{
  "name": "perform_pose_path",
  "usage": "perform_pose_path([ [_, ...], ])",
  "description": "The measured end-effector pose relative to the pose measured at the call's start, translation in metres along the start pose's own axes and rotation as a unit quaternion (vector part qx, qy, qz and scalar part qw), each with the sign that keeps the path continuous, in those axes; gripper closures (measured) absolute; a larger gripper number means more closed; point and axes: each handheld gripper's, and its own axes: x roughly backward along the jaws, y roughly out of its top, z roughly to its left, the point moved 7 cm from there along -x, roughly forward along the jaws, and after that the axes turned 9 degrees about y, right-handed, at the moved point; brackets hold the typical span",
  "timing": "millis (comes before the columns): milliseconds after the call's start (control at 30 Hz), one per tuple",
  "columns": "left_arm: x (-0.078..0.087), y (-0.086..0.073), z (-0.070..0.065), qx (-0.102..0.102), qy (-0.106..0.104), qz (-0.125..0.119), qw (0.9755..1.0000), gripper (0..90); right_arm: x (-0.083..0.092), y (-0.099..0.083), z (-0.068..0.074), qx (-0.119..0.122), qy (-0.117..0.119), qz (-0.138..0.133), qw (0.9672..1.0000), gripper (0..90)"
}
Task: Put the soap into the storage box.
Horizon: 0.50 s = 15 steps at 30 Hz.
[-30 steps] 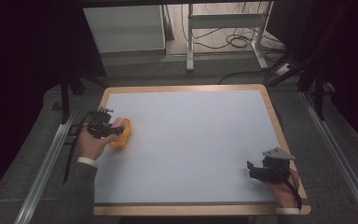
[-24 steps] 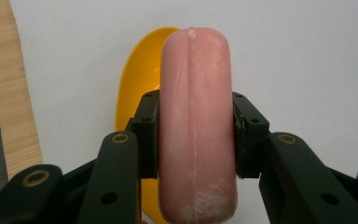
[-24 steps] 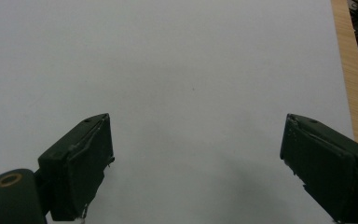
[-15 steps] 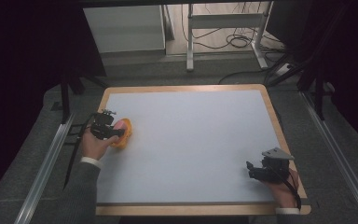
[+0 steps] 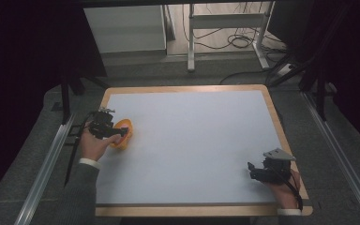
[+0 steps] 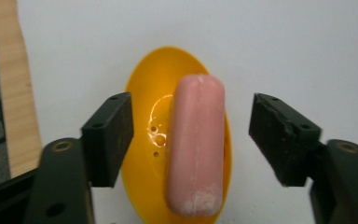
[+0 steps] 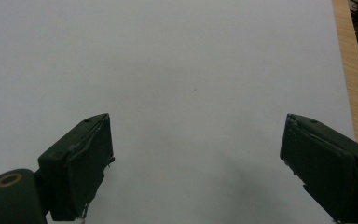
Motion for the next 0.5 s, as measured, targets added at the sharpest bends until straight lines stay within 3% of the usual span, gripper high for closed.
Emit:
perform_pose_path([
  [233,0.020,-0.004,-0.004,0.000,-0.025,-0.037,0.9990,25.3,0.000,0.001,0.002,0.003,-0.001,-0.001,1.0000,9.1],
  [333,0.024,-0.013,-0.009,-0.008,-0.031,-0.037,0.9988,25.3,0.000,0.001,0.003,0.005,-0.001,-0.001,1.0000,9.1],
  [500,0.029,-0.033,-0.018,-0.011,-0.057,-0.053,0.9969,25.4,0.000,0.002,0.003,0.005,-0.001,-0.002,1.0000,9.1],
])
